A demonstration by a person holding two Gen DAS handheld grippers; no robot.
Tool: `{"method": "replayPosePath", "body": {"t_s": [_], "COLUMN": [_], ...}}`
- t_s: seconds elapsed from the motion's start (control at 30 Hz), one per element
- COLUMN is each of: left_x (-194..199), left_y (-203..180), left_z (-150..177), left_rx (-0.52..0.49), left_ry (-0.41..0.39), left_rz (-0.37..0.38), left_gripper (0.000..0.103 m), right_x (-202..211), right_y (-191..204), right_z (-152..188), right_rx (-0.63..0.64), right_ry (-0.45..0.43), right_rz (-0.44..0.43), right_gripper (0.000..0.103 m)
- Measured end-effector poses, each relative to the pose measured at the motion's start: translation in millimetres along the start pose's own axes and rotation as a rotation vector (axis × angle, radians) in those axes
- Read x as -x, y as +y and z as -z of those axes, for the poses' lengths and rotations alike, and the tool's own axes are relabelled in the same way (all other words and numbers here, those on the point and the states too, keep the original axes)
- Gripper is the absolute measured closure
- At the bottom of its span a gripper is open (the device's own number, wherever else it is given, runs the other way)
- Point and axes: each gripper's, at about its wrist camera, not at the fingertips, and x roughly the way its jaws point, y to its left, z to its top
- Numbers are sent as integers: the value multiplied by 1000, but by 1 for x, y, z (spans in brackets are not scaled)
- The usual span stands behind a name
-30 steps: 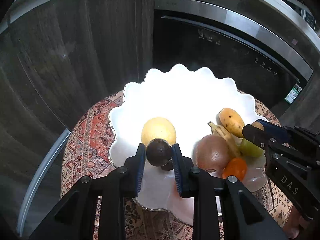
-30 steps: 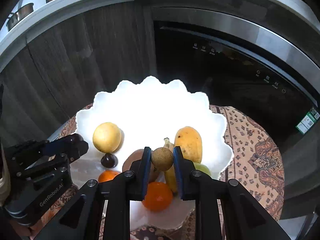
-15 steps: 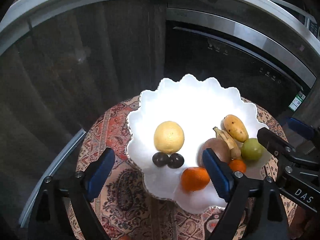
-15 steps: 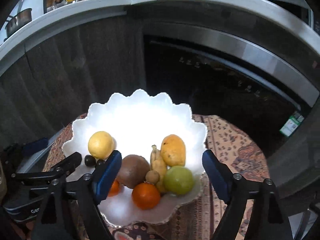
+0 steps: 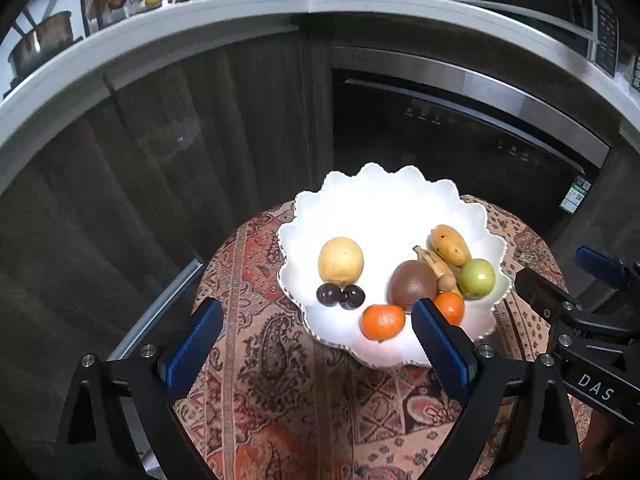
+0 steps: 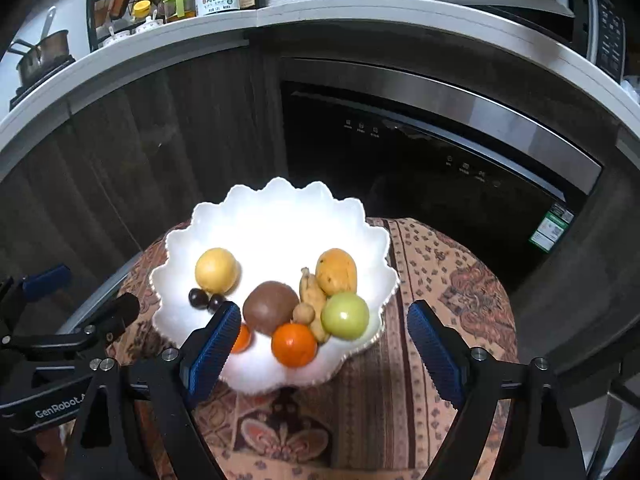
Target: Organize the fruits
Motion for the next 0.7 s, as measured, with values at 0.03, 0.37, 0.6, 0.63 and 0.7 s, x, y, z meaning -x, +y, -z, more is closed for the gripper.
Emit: {"method": "replayPosePath", "body": {"t_s": [0.03,0.37,0.6,0.63,0.7], "left_x": [3,47,71,76,85], "left_y": [-1,-3,-6,-7,-7], "left_z": [1,28,50,55,62], "left_rx": [0,6,5,-3,-11], "left_ry": [-1,-25,-38,-46,-53], "left_rz": [0,-26,-53,-65,-67], "left_gripper": [7,7,7,7,7], "right_x": [5,43,68,72,79], "right_y": [-1,-4,-6,-7,-7], "right_z": [2,23,48,52,58], "right_rx": [-4,-13,-46,-52,-55], "right_ry": [-1,-19,-27,-32,-40], "right_rz": [1,-11,-6,-3,3], "right_gripper": [17,17,17,17,17]}}
